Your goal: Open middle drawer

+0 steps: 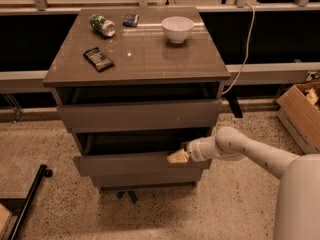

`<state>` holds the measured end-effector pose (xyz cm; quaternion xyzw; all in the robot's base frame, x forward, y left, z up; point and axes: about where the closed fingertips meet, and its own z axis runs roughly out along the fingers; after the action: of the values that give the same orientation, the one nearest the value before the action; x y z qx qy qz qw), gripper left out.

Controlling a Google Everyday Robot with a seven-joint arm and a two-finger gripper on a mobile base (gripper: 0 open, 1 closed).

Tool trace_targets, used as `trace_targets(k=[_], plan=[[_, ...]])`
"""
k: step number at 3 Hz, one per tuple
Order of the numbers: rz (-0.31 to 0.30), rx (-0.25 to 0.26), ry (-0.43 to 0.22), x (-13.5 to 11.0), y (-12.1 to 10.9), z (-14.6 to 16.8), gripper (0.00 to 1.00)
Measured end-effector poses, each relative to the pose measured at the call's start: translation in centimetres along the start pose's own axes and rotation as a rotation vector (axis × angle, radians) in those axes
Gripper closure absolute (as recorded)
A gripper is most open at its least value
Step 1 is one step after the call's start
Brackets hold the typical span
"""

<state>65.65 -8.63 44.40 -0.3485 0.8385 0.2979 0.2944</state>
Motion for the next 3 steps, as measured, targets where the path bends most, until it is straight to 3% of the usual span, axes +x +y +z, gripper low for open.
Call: trace_targets(k=[2, 3], plan=[[0.0, 0.0, 0.0, -0.18, 0.08, -0.17, 0.89], [0.006, -0.001, 0.004, 0.01, 0.22, -0.25, 1.0]])
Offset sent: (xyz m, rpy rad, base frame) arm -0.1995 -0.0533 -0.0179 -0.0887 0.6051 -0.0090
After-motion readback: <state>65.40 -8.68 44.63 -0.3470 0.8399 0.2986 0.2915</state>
